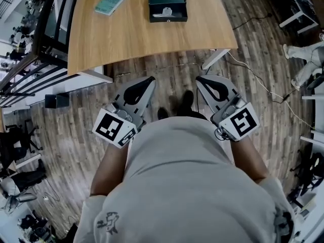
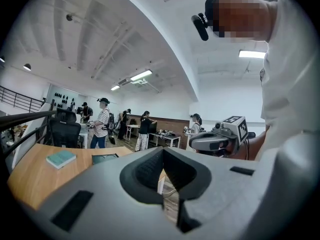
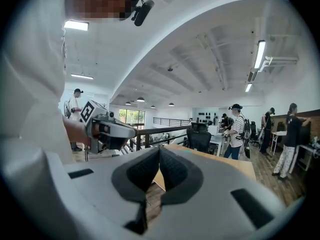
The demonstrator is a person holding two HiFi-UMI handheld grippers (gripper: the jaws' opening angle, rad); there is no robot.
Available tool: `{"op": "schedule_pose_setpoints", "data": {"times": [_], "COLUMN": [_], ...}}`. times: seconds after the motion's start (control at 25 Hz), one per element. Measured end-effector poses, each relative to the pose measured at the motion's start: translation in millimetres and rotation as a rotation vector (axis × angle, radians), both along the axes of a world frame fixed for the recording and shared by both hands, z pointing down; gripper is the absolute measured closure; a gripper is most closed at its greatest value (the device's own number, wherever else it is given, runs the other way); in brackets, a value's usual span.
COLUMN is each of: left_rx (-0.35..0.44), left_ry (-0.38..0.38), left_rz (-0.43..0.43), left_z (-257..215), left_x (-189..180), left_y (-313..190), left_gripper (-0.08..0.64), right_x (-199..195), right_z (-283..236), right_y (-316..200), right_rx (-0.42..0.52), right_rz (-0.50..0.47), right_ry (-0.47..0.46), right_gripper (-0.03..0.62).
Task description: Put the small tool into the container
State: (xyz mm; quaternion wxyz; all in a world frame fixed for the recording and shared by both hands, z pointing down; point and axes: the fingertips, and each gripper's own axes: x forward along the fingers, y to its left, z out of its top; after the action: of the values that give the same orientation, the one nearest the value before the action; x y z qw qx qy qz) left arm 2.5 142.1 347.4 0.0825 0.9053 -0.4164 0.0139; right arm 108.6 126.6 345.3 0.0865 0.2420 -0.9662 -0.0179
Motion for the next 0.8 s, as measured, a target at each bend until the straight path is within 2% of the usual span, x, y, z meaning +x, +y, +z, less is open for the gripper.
{"op": "schedule_pose_setpoints", "data": {"times": [0.36,0.8], "left_rx": [0.003,-0.007], "left_ry": [0.009,0.013], "left_rz": [0.017,0.017], "left_z": [1,6], "left_x": [-6,-14], "left_y": [30,34], "left_gripper": [0.554,0.554], "right_x": [1,2], "right_z": [3,10], "right_y": [37,47], "right_rx": [-0.013,-0.038], "right_rz": [0.055,0.085], "right_ry": [-0.005,-0.017], "right_gripper": [0.586,0.586]}}
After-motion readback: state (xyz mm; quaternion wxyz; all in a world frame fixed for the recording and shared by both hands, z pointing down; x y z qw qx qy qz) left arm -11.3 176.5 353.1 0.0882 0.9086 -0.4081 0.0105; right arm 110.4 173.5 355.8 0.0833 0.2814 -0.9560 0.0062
